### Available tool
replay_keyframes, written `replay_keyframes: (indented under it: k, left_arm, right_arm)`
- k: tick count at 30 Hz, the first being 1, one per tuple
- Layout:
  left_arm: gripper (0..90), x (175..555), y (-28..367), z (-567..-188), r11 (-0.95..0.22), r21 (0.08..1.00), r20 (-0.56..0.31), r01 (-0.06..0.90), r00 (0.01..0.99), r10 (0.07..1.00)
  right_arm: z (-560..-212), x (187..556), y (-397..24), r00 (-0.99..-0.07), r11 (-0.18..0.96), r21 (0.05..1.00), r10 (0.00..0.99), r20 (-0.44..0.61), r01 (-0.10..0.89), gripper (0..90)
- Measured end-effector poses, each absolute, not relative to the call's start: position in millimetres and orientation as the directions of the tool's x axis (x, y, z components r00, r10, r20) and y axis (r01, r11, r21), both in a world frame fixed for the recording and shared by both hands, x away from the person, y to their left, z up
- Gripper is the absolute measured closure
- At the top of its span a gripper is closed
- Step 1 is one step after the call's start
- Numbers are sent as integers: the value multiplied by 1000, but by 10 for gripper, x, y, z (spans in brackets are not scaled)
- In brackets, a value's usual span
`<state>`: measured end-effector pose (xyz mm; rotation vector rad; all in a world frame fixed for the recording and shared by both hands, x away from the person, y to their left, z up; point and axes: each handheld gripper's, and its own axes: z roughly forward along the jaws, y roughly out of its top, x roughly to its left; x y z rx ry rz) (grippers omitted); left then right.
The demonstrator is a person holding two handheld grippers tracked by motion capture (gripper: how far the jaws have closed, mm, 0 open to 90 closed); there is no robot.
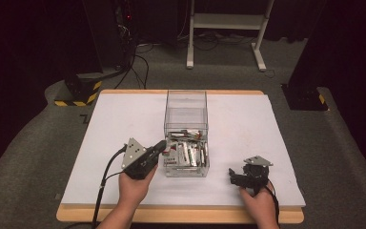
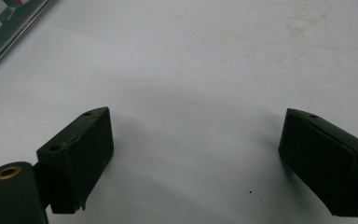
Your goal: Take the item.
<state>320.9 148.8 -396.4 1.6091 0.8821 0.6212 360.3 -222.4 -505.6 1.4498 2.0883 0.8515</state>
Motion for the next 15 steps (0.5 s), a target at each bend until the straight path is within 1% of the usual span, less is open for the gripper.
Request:
replay_keyframes:
  k: [15]
  left_arm:
    - [897,3212,1576,-3969,-75,973,-64,219,567,821]
  right_arm:
    - [-5056,3602,-2223,-342,255,709,940,-21,657,101]
